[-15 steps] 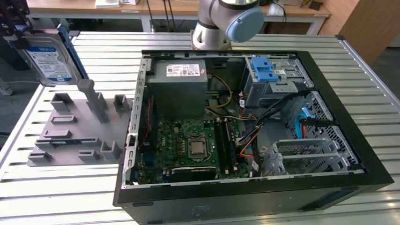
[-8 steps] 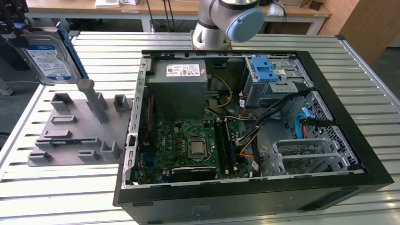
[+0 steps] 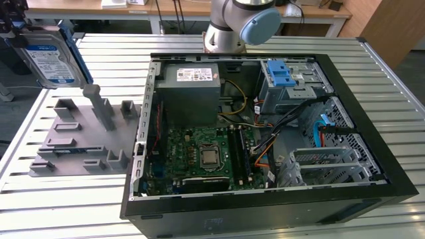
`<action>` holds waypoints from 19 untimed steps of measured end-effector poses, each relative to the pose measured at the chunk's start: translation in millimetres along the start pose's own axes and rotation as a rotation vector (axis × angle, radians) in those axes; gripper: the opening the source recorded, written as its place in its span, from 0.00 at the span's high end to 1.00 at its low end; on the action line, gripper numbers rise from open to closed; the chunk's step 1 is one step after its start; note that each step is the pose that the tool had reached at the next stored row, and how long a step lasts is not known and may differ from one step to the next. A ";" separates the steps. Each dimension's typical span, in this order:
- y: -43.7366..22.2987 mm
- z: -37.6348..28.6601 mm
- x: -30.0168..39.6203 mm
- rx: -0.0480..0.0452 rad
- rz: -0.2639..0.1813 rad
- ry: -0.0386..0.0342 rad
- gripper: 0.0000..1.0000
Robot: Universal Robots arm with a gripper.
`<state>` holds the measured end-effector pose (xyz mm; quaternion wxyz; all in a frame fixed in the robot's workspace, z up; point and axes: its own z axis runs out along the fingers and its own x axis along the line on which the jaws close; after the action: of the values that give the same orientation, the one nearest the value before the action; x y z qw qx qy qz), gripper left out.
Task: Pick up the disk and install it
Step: 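Pick up the disk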
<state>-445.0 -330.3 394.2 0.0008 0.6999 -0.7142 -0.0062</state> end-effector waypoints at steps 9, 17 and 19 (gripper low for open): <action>0.1 -6.1 0.0 0.0000 0.000 0.0000 0.64; 0.1 -10.9 -0.1 0.0004 0.000 0.0001 0.64; 0.1 -12.2 -0.1 0.0005 0.000 0.0000 0.64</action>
<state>-445.0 -330.3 406.3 0.0006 0.6999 -0.7142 -0.0060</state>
